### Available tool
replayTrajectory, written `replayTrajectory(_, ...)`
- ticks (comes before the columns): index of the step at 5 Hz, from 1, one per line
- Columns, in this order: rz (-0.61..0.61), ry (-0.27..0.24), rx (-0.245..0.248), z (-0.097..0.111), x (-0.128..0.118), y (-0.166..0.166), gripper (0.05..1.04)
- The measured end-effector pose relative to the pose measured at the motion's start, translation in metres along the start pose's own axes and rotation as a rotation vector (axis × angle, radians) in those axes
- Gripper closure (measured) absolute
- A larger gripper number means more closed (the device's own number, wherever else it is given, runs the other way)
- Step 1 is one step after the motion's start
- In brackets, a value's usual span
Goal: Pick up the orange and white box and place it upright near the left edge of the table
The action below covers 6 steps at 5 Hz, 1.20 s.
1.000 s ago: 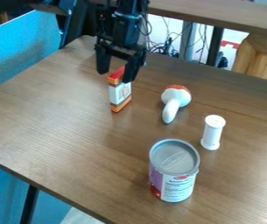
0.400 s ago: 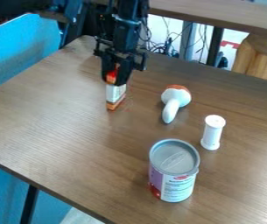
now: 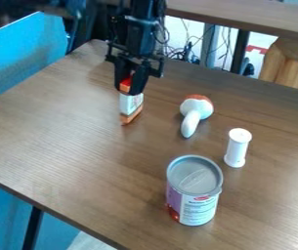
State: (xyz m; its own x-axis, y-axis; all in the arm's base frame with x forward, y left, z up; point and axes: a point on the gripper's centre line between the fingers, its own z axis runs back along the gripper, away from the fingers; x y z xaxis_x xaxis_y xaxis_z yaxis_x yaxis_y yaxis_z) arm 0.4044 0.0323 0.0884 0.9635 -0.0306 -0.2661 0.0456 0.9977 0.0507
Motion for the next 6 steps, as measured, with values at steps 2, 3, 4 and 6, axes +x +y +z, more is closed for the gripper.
replayTrajectory(2,0.028,0.049,0.055,0.004,-0.073,0.047,0.692)
replayTrajectory(3,0.073,0.097,0.044,-0.008,-0.092,0.084,0.692)
replayTrajectory(4,0.144,0.113,0.072,-0.001,-0.107,0.123,0.692)
replayTrajectory(6,0.192,0.151,0.069,-0.046,-0.117,0.158,0.692)
